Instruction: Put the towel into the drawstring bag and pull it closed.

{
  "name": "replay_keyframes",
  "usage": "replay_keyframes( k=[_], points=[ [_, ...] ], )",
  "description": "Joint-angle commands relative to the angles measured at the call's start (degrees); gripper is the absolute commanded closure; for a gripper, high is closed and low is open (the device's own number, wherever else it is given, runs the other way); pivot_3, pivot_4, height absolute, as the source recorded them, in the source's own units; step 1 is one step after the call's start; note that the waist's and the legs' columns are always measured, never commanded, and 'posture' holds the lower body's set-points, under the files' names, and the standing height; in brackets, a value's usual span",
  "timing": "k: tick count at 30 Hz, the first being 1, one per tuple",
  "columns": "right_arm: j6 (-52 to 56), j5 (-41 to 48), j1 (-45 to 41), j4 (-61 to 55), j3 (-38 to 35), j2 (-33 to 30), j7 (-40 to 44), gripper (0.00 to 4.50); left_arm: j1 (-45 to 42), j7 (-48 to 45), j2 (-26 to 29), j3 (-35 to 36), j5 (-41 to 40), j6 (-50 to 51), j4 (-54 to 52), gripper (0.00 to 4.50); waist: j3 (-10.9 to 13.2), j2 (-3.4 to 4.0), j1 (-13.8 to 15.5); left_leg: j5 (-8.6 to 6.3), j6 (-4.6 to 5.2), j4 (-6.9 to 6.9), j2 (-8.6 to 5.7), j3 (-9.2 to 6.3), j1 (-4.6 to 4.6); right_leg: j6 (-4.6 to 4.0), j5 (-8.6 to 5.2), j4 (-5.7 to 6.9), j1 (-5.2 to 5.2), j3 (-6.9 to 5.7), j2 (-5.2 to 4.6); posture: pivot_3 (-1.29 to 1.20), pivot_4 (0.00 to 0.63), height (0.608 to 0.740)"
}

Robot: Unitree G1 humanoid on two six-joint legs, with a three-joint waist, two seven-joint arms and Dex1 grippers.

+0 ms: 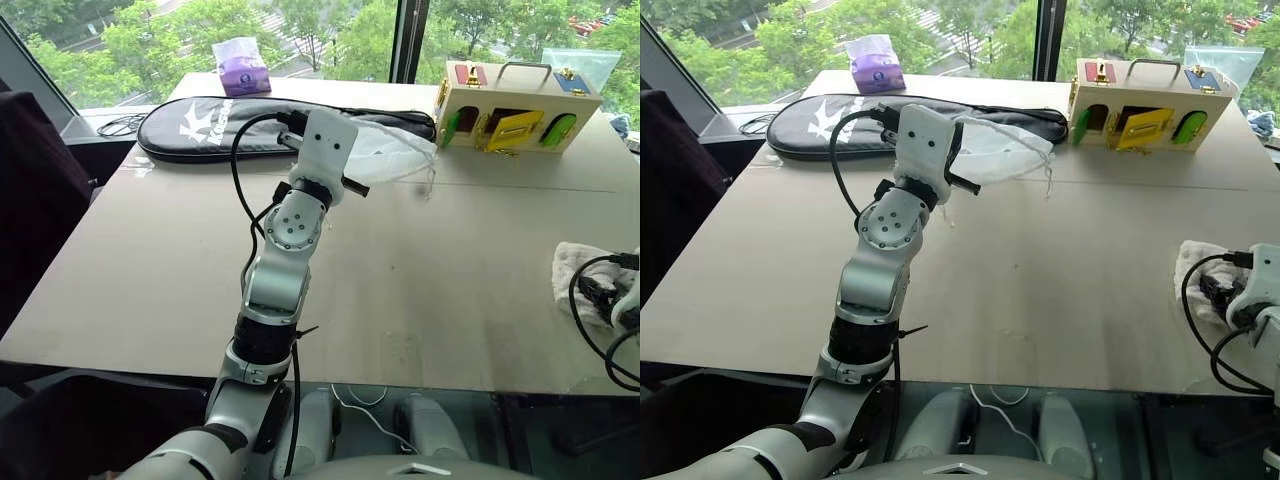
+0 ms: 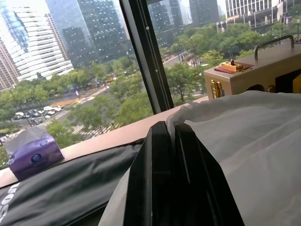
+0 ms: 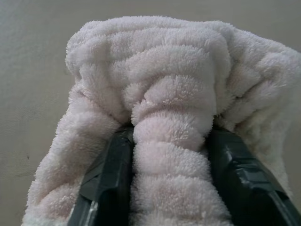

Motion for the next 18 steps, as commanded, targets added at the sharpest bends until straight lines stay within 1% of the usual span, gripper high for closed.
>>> replay_keyframes(
  k=[1,2,7,10,13,14,17,18],
  points=[
    [1.30,-1.46,2.69,3.30,2.21,0.72,1.35,4.05,-0.81,0.01,-0.06,-0.19,-0.41,0.22,-1.65,4.50,-0.04,-0.06,0.04,0.00,0.00,0.01,0.00,-0.01,0.00,0.00,0.00,-0.01,0.01,-0.01,0.00,0.00,0.150,0.740],
    [1.20,-1.61,2.73,3.33,2.16,0.78,1.51,4.42,-0.81,-0.05,-0.04,-0.21,-0.48,0.27,-1.69,4.50,-0.05,-0.07,0.05,0.00,0.00,0.02,0.00,-0.02,0.00,0.00,0.00,-0.02,0.03,-0.02,0.00,0.00,0.150,0.740],
    [0.36,-1.09,2.43,2.39,1.22,1.77,2.51,4.47,-1.13,-1.27,-1.01,0.72,-3.18,2.65,-1.48,4.50,-0.06,-0.09,0.04,0.00,0.00,0.02,0.01,-0.06,0.00,0.00,0.00,-0.02,0.04,-0.06,-0.01,0.00,0.150,0.740],
    [-1.69,1.36,1.64,-0.53,0.20,2.60,5.47,4.47,-0.79,-3.14,-1.40,1.02,-5.84,4.03,-1.30,4.50,-0.05,-0.09,0.00,0.00,0.00,0.03,0.01,-0.06,0.00,0.00,0.00,-0.02,0.04,-0.06,-0.01,0.00,0.150,0.740],
    [-2.08,8.91,0.17,-8.48,-1.55,2.78,11.89,4.47,-0.63,-5.47,-1.22,0.85,-8.54,4.67,-0.46,4.50,0.02,0.02,-0.41,0.00,0.00,0.02,0.02,-0.05,0.00,0.00,0.00,-0.01,0.02,-0.05,-0.01,0.00,0.150,0.740],
    [-1.51,11.85,-0.67,-11.63,-1.99,2.64,13.39,4.47,-0.74,-6.00,-1.58,1.31,-9.85,5.18,-0.15,4.50,0.13,0.23,-0.82,0.00,0.00,0.00,0.08,0.02,0.00,0.00,0.00,0.00,-0.02,0.03,0.03,0.00,0.150,0.740],
    [1.28,20.15,-3.87,-18.60,-2.63,2.59,14.60,4.47,-0.57,-7.73,-2.52,2.17,-13.57,7.03,0.07,4.50,0.41,0.75,-1.06,0.00,0.00,0.00,0.09,0.09,-0.02,0.00,0.00,0.04,-0.09,0.10,0.04,0.00,0.150,0.740],
    [2.13,22.18,-4.59,-20.15,-2.34,2.36,14.68,4.47,-0.32,-8.61,-2.55,2.16,-14.70,7.57,-0.09,4.50,0.46,0.81,-1.13,0.00,0.00,0.01,0.09,0.13,-0.03,0.01,0.01,0.07,-0.13,0.14,0.04,0.00,0.150,0.740]
  ],
)
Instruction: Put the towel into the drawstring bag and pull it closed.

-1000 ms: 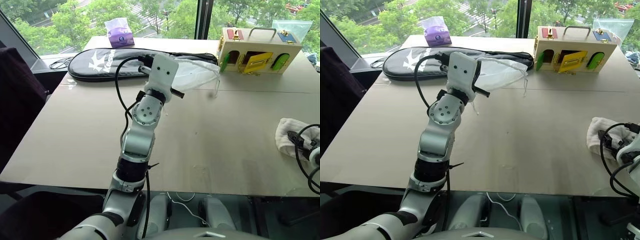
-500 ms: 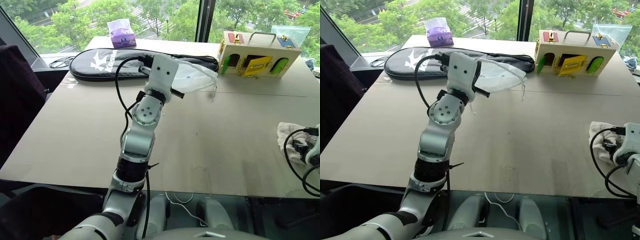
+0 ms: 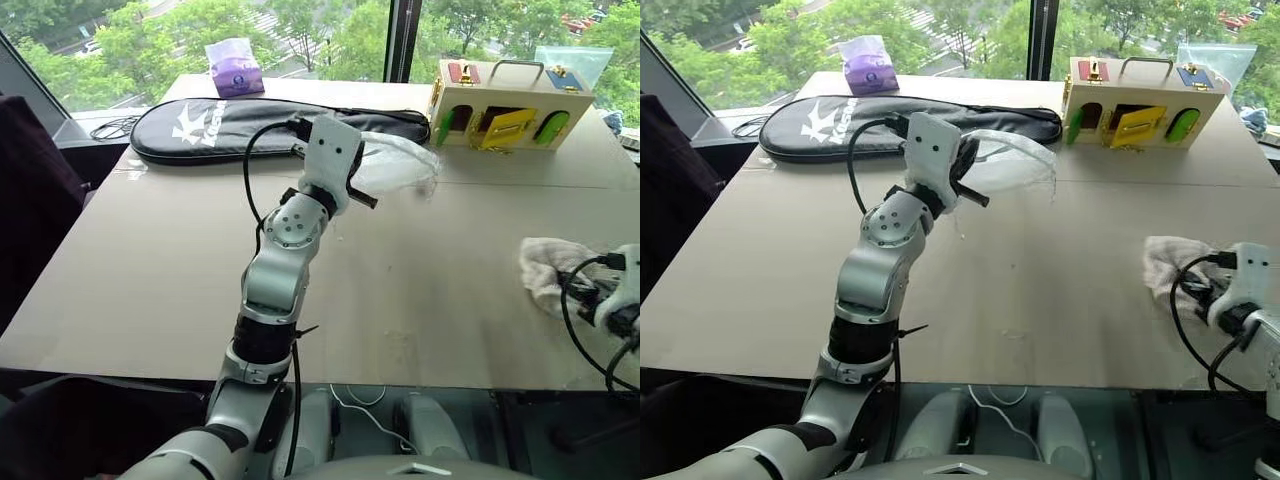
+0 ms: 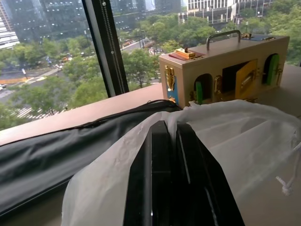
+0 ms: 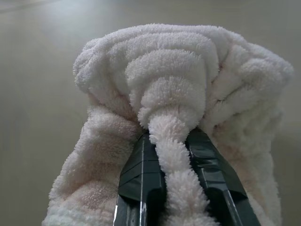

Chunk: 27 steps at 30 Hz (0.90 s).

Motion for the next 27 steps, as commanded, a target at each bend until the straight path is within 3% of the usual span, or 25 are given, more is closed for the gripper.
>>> replay_keyframes(
  k=[1,7,11,16,22,27],
  points=[
    [2.48,9.73,-3.83,-9.98,-0.32,-1.89,2.00,4.47,0.14,-3.43,-0.14,0.72,-5.11,1.51,-1.29,4.50,0.05,0.07,-0.08,0.00,0.00,0.00,0.00,-0.01,0.00,0.00,0.00,0.01,0.00,-0.01,0.01,0.00,0.150,0.740],
    [1.78,14.37,-6.62,-18.70,9.54,-8.60,9.36,4.47,1.91,-10.92,2.65,-0.73,-11.92,3.46,-3.68,4.50,0.08,0.07,0.01,0.00,0.00,-0.05,0.00,-0.10,-0.05,0.00,-0.01,-0.05,-0.02,-0.13,0.02,0.00,0.150,0.740],
    [-1.08,11.04,-5.51,-21.93,17.26,-13.26,14.00,4.47,1.33,-14.34,3.55,0.48,-17.42,6.15,-4.95,4.50,0.11,0.02,0.54,0.00,0.00,-0.03,-0.04,-0.12,-0.11,0.00,-0.01,-0.12,-0.02,-0.16,-0.03,0.00,0.150,0.740],
    [-3.33,5.46,-5.62,-22.85,27.26,-12.96,12.63,4.47,1.95,-19.10,7.37,0.52,-22.45,7.85,-6.49,4.50,0.12,0.00,0.71,0.00,0.00,-0.03,-0.02,-0.15,-0.08,0.00,-0.01,-0.09,-0.02,-0.19,-0.01,0.00,0.150,0.740],
    [-4.78,-2.00,-7.50,-17.42,28.77,-6.38,2.32,4.47,3.36,-23.51,12.21,-0.59,-26.15,8.60,-8.03,4.50,0.13,0.00,0.89,0.00,-0.01,-0.03,0.00,-0.11,-0.07,-0.01,-0.01,-0.10,-0.03,-0.14,-0.01,0.00,0.150,0.740],
    [-2.64,1.68,-7.98,-17.35,23.48,2.71,-5.97,4.47,4.12,-25.50,15.38,-2.09,-25.89,6.93,-8.02,4.50,0.14,0.03,0.92,0.00,-0.02,-0.07,0.01,-0.13,-0.09,-0.02,-0.01,-0.08,-0.09,-0.13,-0.01,0.00,0.150,0.740]
  ],
)
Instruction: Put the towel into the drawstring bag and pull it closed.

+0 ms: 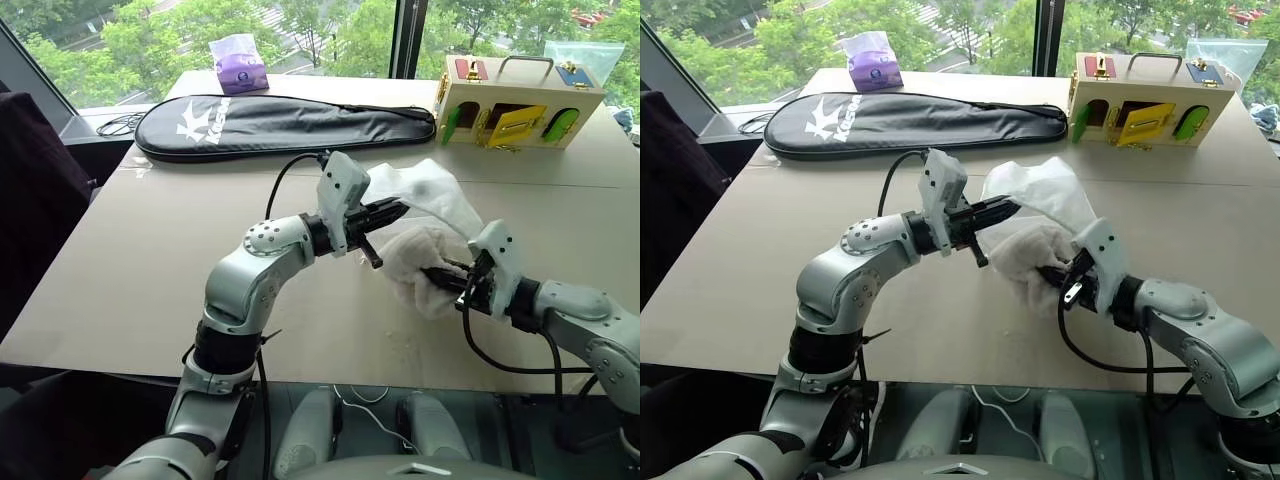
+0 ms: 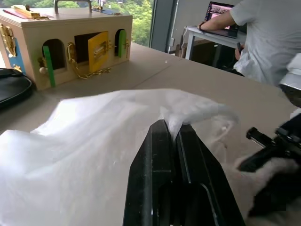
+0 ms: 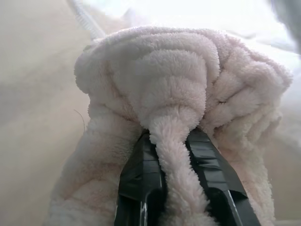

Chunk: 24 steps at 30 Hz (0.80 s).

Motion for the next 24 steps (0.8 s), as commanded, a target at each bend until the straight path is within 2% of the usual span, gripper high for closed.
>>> replay_keyframes(
  k=[1,9,12,16,24],
  points=[
    [1.04,3.55,-1.27,-1.36,-5.05,4.92,-6.07,4.47,-0.26,-0.83,0.64,-0.87,-0.67,-1.59,-2.07,4.50,0.01,0.02,0.00,0.00,0.00,0.00,0.00,0.01,0.00,0.00,0.00,0.01,-0.01,0.00,0.00,0.00,0.150,0.740],
    [0.20,8.74,-3.34,0.52,-7.17,24.52,-21.61,4.47,-0.83,-1.18,0.75,-2.19,-1.76,-0.89,-2.09,4.50,0.02,0.04,-0.23,0.00,0.00,-0.03,0.00,0.04,0.01,0.00,0.00,0.04,-0.05,0.06,0.01,0.00,0.150,0.740],
    [-2.01,14.36,-3.45,2.92,-9.97,33.33,-27.53,4.47,-1.09,-1.62,0.96,-2.68,-1.97,-0.92,-1.98,4.50,0.02,0.05,-0.34,0.00,0.00,-0.05,0.01,0.04,0.01,0.00,0.00,0.06,-0.07,0.05,0.01,0.00,0.150,0.740],
    [-5.03,21.90,-3.87,6.13,-13.54,40.79,-34.36,4.47,-1.54,-2.47,1.51,-2.71,-2.22,-0.96,-1.83,4.50,0.05,0.10,-0.42,0.00,0.00,-0.08,-0.03,0.06,0.01,0.00,0.00,0.04,-0.07,0.06,-0.01,0.00,0.150,0.740],
    [-14.74,37.88,-5.38,11.22,-15.21,44.16,-44.89,4.47,-3.69,-1.12,-0.19,-0.09,-6.03,2.06,-1.12,4.50,0.06,0.13,-1.51,0.00,0.01,-0.14,-0.02,0.06,0.06,0.00,0.00,0.07,-0.08,0.07,0.02,0.00,0.150,0.740]
  ],
)
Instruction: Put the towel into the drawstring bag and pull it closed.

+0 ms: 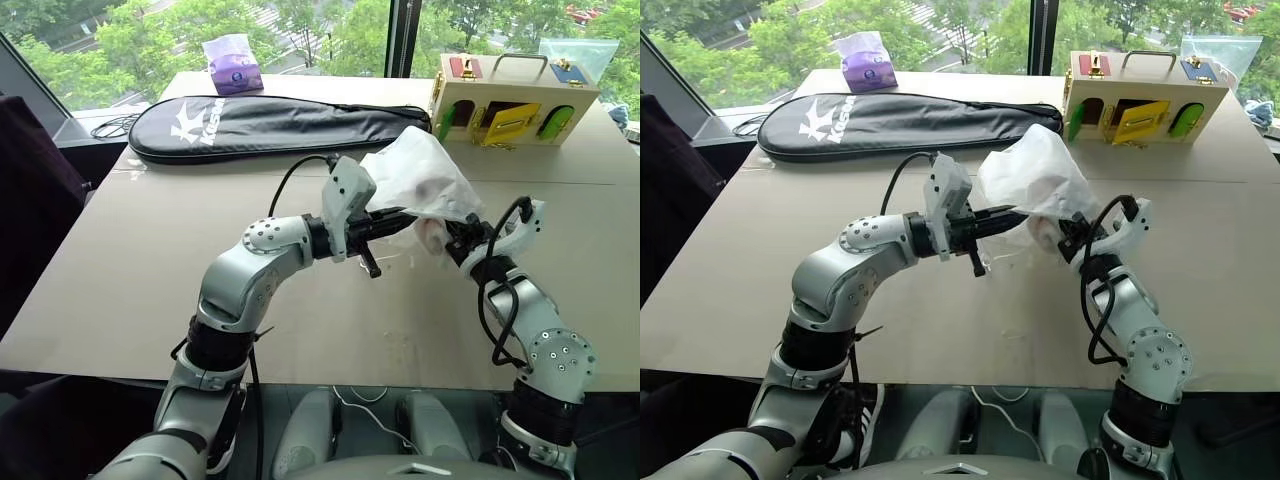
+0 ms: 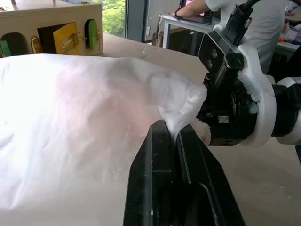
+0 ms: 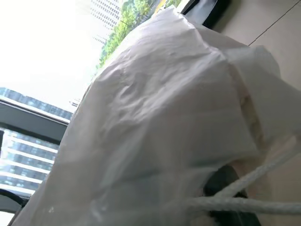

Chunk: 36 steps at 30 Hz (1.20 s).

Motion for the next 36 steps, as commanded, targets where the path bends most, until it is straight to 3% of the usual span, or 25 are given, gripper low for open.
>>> replay_keyframes(
  k=[1,5,11,20,24,29,30,32,36],
  points=[
    [-6.08,9.20,-0.55,0.64,-0.34,6.24,-5.46,4.47,-1.47,1.01,-1.27,1.58,-3.18,1.52,-1.61,4.50,0.01,0.01,-0.20,0.00,0.00,-0.01,0.00,0.01,0.00,0.00,0.00,0.00,-0.01,0.01,0.01,0.00,0.150,0.740],
    [-9.78,12.86,-2.02,1.58,1.59,5.19,-8.99,4.47,-2.31,3.27,-2.87,2.45,-5.05,3.42,-1.58,4.50,0.02,0.04,-0.27,0.00,0.00,-0.03,0.02,0.04,0.00,0.00,0.00,0.00,-0.04,0.06,0.03,0.00,0.150,0.740],
    [-5.54,-13.80,-4.41,-1.20,17.82,-11.51,-2.17,4.47,-3.18,5.33,-4.41,2.46,-5.74,3.85,-0.97,4.50,0.08,0.13,-0.36,0.00,0.00,-0.04,0.02,0.11,0.01,0.00,0.00,-0.02,-0.06,0.12,0.06,0.00,0.150,0.740],
    [-16.39,-49.75,-5.42,-4.10,37.90,-32.97,17.60,4.47,-3.96,6.65,-4.36,2.04,-4.07,2.49,0.95,4.50,0.09,0.09,-0.08,0.00,0.00,-0.04,-0.01,0.10,-0.04,0.01,-0.01,-0.07,-0.08,0.10,0.05,0.00,0.150,0.740],
    [-20.67,-55.12,-4.72,-2.68,36.08,-30.76,18.18,4.47,-3.98,6.94,-4.39,1.96,-3.79,2.25,1.44,4.50,0.10,0.08,-0.07,0.01,-0.01,-0.04,0.00,0.09,-0.04,0.01,-0.01,-0.07,-0.08,0.10,0.06,0.00,0.150,0.740],
    [-17.23,-45.25,-3.85,-1.30,24.68,-15.48,12.05,4.47,-2.85,6.72,-4.47,1.24,-3.41,1.81,1.10,4.50,0.10,0.07,0.07,0.01,-0.02,-0.04,0.04,0.07,-0.04,0.01,0.00,-0.05,-0.08,0.10,0.05,0.00,0.150,0.740],
    [-16.39,-44.42,-3.88,-1.39,23.42,-13.63,11.84,3.77,-2.74,6.72,-4.54,1.22,-3.52,1.93,0.95,4.50,0.10,0.07,0.07,0.01,-0.03,-0.04,0.04,0.07,-0.04,0.01,0.00,-0.05,-0.08,0.11,0.04,0.00,0.150,0.740],
    [-14.90,-42.02,-4.19,-1.61,20.57,-10.05,10.82,3.12,-2.66,6.78,-4.65,1.25,-3.68,2.06,0.80,4.50,0.11,0.07,0.12,0.01,-0.03,-0.04,0.02,0.09,-0.04,0.01,0.00,-0.06,-0.07,0.12,0.01,0.00,0.150,0.740],
    [-12.52,-39.95,-5.47,-1.21,16.67,-6.38,9.03,1.19,-3.02,7.35,-5.09,1.78,-3.20,1.33,2.04,4.50,0.11,0.08,0.05,0.01,-0.03,-0.04,0.00,0.08,-0.03,0.01,0.00,-0.04,-0.08,0.11,0.01,0.00,0.150,0.740]
  ],
)
